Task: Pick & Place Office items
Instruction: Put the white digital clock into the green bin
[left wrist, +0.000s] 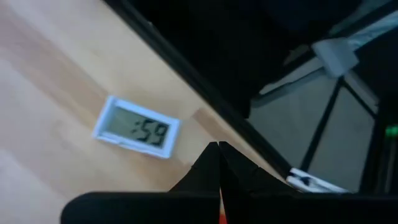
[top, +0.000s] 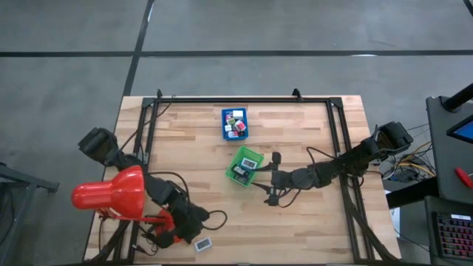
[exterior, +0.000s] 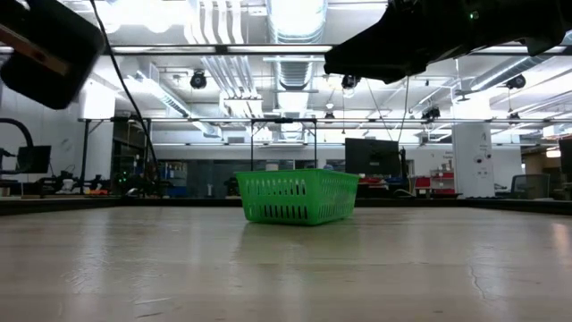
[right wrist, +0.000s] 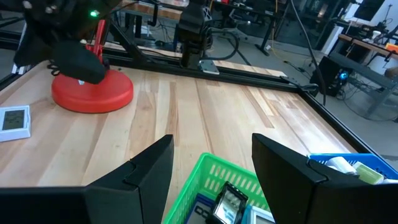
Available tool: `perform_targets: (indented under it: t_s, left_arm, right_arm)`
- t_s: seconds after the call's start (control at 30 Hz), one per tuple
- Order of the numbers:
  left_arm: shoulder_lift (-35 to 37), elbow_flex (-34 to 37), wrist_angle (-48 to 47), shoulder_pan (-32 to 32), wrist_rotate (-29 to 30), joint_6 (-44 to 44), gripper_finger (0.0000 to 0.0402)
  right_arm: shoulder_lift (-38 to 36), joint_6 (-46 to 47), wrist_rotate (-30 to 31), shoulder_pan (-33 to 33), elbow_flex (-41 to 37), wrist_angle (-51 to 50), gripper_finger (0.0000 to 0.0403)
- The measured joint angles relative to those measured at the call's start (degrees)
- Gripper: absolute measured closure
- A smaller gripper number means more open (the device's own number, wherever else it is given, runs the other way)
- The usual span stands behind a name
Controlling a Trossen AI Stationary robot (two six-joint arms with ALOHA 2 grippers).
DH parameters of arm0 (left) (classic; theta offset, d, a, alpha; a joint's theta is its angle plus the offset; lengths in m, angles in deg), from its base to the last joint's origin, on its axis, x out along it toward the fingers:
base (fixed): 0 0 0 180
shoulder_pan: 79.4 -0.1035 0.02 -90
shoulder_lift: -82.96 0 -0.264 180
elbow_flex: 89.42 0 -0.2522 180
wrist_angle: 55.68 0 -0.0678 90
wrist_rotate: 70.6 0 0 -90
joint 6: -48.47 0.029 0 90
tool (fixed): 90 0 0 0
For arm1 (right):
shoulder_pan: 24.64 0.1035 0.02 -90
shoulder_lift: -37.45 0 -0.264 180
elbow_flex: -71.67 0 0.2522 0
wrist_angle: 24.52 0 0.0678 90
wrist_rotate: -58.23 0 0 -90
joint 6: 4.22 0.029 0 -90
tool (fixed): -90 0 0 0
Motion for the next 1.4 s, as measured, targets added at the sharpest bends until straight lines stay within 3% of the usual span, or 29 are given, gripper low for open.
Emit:
perform_targets:
  t_s: [0.6,0.83,1.4]
  left_arm:
    - [-11.3,-3.35,0.25,3.1,-0.44,0.81,0.0401]
    - [-11.68,-3.33,3.77,3.81,3.98,3.1,0.0401]
    - [-12.09,-2.8,5.9,4.03,3.34,3.54,0.0401]
  right_arm:
    - [0.0,0.6,0.0,0.0,-0.07,-0.69,0.0191]
    - [-0.06,0.6,0.0,0.0,-0.07,-0.88,0.0191]
    - [-0.76,0.9,0.23,0.02,-0.07,-1.3,0.0191]
